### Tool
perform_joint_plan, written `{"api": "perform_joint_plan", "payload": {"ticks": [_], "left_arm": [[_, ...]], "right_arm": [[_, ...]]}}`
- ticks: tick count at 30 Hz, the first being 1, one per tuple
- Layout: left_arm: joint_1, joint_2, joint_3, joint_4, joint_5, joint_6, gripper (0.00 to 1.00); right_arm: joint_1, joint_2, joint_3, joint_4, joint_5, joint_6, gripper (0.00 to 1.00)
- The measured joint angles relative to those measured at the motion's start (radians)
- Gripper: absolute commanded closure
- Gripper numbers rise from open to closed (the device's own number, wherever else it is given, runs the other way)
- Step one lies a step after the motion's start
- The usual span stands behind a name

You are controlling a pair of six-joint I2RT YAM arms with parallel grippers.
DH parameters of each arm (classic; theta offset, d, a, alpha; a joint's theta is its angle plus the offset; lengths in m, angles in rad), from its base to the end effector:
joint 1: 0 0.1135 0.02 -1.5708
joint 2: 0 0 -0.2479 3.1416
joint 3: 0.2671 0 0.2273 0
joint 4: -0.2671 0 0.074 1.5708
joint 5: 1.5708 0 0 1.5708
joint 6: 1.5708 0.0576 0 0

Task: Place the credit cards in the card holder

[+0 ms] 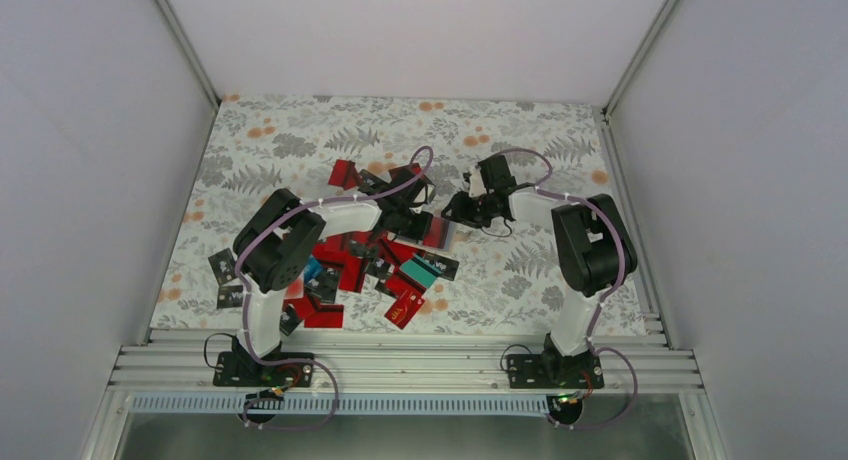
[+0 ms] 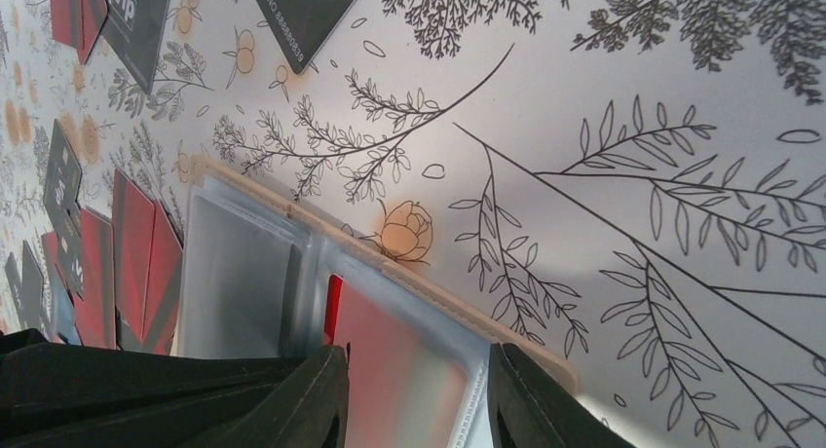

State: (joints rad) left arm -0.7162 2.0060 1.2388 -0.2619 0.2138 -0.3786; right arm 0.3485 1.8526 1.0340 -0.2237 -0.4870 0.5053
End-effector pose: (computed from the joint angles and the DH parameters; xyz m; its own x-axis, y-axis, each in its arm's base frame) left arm 0.2870 -0.2660 0.1177 -0.8682 0.2768 -0.4119 0.4339 0.8261 -0.3595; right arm 0.3155 0.1433 0.1247 -0.9637 0.1050 -0.2456 -0.0652 0.7991 0.5977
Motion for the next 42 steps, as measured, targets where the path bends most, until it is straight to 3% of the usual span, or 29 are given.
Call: {"api": "perform_joint_plan", "payload": {"ticks": [21,42], "left_arm": [[0.000,0.000,0.003,-0.003,-0.001,0.000,0.98],[-0.004,0.000,0.026,-0.047,-0.019,0.001,0.98]], "right_arm": [[0.005,0.013,0.000,0.030,-0.104,0.012,0.62],[0.027,-0.031,0.001,-0.044,-0.048,0.025,0.76]]}}
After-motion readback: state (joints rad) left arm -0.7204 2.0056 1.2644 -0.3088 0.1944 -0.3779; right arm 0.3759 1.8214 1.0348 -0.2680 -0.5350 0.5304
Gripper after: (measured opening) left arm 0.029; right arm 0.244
